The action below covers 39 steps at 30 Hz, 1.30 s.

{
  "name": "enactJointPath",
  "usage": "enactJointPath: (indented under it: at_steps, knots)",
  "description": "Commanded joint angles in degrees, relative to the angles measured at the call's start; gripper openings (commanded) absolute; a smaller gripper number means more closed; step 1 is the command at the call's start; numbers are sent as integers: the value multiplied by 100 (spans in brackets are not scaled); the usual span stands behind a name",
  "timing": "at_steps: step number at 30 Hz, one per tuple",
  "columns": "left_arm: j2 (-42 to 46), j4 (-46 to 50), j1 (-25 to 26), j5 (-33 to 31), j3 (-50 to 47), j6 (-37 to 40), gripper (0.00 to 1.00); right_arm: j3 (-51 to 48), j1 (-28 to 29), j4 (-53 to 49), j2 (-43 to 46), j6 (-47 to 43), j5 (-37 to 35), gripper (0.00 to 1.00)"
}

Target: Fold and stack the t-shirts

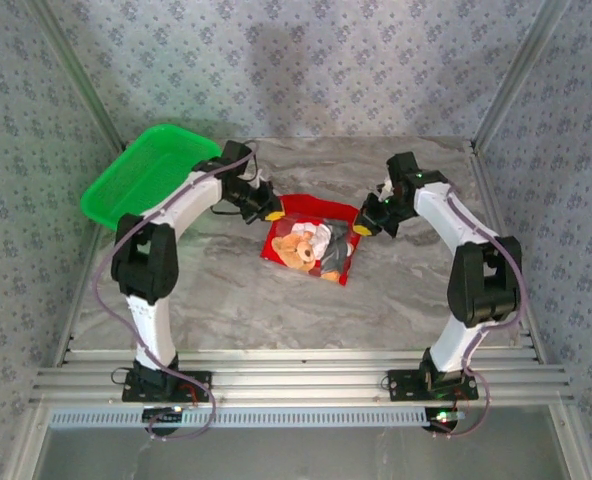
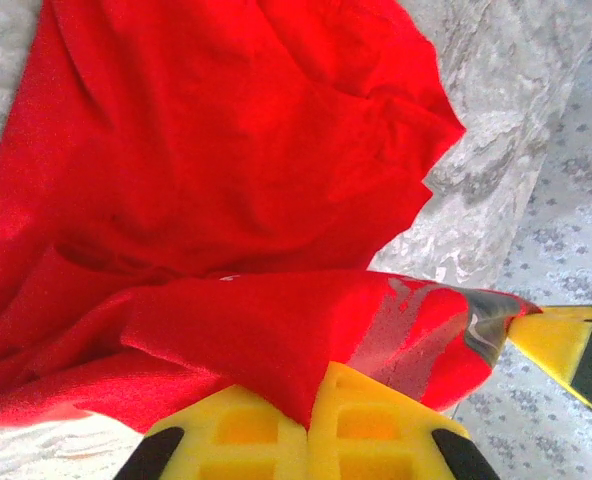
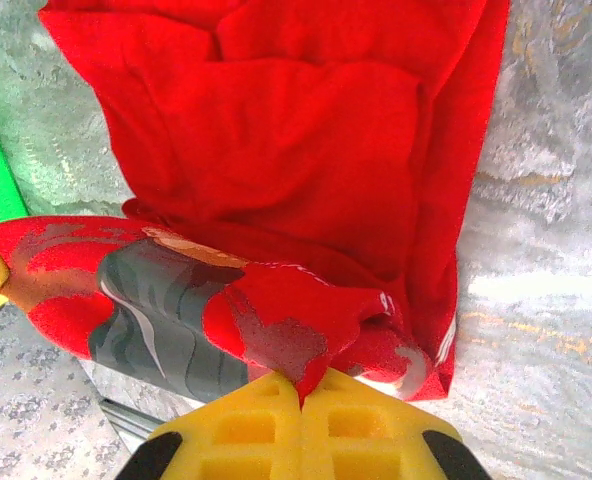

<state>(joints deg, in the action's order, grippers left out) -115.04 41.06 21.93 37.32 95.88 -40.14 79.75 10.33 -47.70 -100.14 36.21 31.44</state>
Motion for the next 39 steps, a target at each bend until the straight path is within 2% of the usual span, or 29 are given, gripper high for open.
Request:
enactJointPath:
  at_steps: [1,9,14,17,18,20,22,24,28,30,33,36,39]
  knots:
    - [-378,433,-189,-115,655,319,2,272,-257,-318,-272,-370,-60,0]
    - [-1395,684,-314,-155,1874,511,5,838,-528,-402,-1076,-635,-93,1]
    - [-2185,667,-321,-26,2858,360,14,1017,-690,-192,-1553,-567,-84,6]
    - [-2678,710,-321,167,3705,158,40,1047,-844,57,-1692,-378,-27,19]
    - [-2825,755,-319,204,4012,86,45,1064,-908,130,-1710,-309,-37,23]
    - [-3015,838,-321,292,4647,-46,53,1095,-1039,311,-1666,-184,-65,38]
    - [-3044,908,-338,298,5100,-126,57,1103,-1173,513,-1519,-62,-86,51]
    - [-2879,947,-369,283,5273,-123,59,1125,-1266,703,-1300,-60,-87,58]
    - [-2244,1355,-427,-32,5025,378,61,1101,-1149,748,-817,-161,-110,59]
    - [-1809,1401,-427,-168,4507,674,61,841,-969,756,-532,-184,-4,59]
    - [-904,1016,-460,-409,3187,917,61,216,-588,869,10,-188,-115,59]
    - [199,-41,-578,-485,1438,741,63,-416,-172,963,535,-160,-459,63]
    - [1145,-916,-685,-752,-30,620,69,-929,170,1111,884,-100,-722,63]
